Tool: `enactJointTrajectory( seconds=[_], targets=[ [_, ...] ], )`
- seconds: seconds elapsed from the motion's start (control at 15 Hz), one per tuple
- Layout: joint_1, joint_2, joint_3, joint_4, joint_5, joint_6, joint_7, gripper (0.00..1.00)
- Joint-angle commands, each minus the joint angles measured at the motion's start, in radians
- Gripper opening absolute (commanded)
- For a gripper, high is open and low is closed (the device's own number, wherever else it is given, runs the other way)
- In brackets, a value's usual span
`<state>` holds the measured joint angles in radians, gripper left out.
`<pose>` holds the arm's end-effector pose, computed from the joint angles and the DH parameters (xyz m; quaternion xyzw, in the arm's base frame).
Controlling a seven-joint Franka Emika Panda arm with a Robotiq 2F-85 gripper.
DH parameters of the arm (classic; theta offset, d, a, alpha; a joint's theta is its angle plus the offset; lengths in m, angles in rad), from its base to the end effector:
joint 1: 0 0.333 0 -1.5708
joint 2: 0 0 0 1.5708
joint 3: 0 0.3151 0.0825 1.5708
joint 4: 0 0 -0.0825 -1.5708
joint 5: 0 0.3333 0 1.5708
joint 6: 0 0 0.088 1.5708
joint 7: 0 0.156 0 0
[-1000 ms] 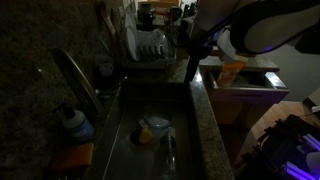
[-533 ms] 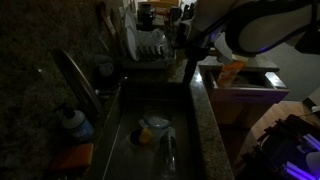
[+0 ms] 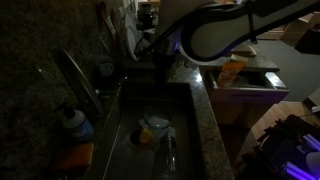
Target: Open the tap
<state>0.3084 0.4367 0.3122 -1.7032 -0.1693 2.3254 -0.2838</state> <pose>0.5442 0.3534 0.3479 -0.8806 -0.4621 -0.1038 0.0136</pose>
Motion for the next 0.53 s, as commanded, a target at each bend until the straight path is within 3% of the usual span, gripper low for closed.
enactJointTrajectory(
  seconds=[0.0,0.07,0.33,0.47],
  targets=[
    [-0.002,0.112,0.013,0.164,0.069,-0.077,-0.071,1.00],
    [0.012,0.061,-0.002,0.083,0.043,-0.024,-0.036,1.00],
    [0.012,0.104,-0.003,0.144,0.056,-0.048,-0.043,1.00],
    [0.016,0.184,-0.022,0.208,0.040,-0.029,-0.045,1.00]
  ],
)
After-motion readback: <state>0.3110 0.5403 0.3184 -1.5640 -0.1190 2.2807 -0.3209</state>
